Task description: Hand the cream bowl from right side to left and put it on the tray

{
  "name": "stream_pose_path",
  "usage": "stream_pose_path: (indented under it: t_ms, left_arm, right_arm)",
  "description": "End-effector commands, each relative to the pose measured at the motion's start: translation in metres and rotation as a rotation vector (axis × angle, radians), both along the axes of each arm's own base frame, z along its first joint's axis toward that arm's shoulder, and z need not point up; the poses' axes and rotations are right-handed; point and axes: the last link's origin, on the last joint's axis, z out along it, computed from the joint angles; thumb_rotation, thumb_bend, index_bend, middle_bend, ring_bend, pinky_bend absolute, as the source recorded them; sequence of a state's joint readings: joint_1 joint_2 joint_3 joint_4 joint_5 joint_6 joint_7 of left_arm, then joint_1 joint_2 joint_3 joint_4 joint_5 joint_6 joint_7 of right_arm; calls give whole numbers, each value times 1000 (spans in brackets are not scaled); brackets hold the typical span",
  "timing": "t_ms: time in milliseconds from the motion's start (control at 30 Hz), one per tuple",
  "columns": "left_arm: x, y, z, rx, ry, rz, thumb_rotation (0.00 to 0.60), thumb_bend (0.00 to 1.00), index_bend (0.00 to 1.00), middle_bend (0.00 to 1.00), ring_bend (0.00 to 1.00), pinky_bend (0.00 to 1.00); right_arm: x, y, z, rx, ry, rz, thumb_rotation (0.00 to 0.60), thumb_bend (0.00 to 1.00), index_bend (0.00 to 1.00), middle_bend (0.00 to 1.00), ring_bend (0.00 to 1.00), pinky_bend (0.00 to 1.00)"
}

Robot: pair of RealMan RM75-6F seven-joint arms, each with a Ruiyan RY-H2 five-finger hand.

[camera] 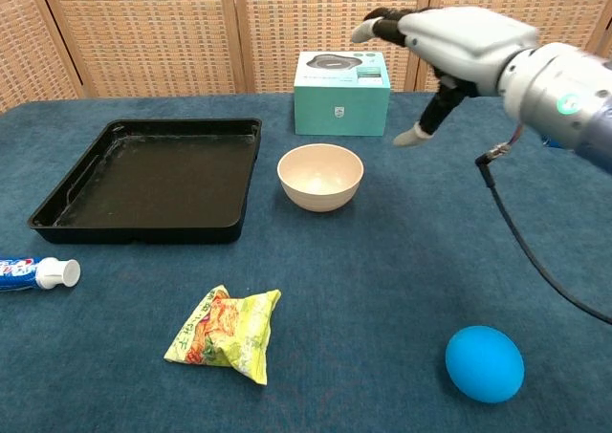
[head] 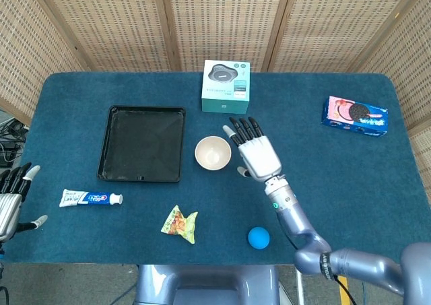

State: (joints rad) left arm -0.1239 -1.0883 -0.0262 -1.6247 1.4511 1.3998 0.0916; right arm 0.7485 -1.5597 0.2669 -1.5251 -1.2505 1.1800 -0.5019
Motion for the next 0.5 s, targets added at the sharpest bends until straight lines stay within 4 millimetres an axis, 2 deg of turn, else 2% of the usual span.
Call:
stream_pose_path:
  t_ms: [33,100,233,300,500]
  left_arm:
    - [6,-2,-5,-8,9,-22,600,16,0,0,0,0]
    - [8,-2,-7,-3,14,-30,600,16,0,0,0,0]
    - [11,-3,-10,5,15,-42,600,16,0,0,0,0]
    - [13,-2,-11,4,11,-48,600,16,0,0,0,0]
    - [15,1,-17,-6,1,-60,600,17,0,0,0,0]
  right_arm:
    - [-65,35,38,-50,-3,-73,600,239,90,0,0,57]
    - [-96,59,52,-55,-18,-80,600,235,80,0,0,49]
    - [-136,87,63,-74,-18,-121,600,228,56,0,0,24]
    - [-158,107,67,-79,-24,-160,600,228,46,0,0,11]
    - [-188,136,77,-116,-17,-181,600,227,40,0,0,4]
